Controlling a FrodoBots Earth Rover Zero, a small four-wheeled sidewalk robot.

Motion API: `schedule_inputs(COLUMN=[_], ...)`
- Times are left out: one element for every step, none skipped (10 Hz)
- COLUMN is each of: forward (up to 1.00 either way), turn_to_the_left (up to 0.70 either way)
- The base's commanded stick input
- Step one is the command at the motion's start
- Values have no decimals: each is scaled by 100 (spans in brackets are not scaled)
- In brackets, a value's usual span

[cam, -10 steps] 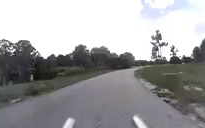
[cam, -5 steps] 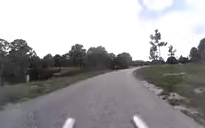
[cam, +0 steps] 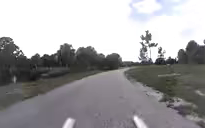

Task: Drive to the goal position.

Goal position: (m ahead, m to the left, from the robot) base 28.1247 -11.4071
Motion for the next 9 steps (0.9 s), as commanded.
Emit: schedule_inputs(forward=[85,85,85,85,85,85,85,85,85], turn_to_the_left=[-27,-21,0,0,0,0,0,0,0])
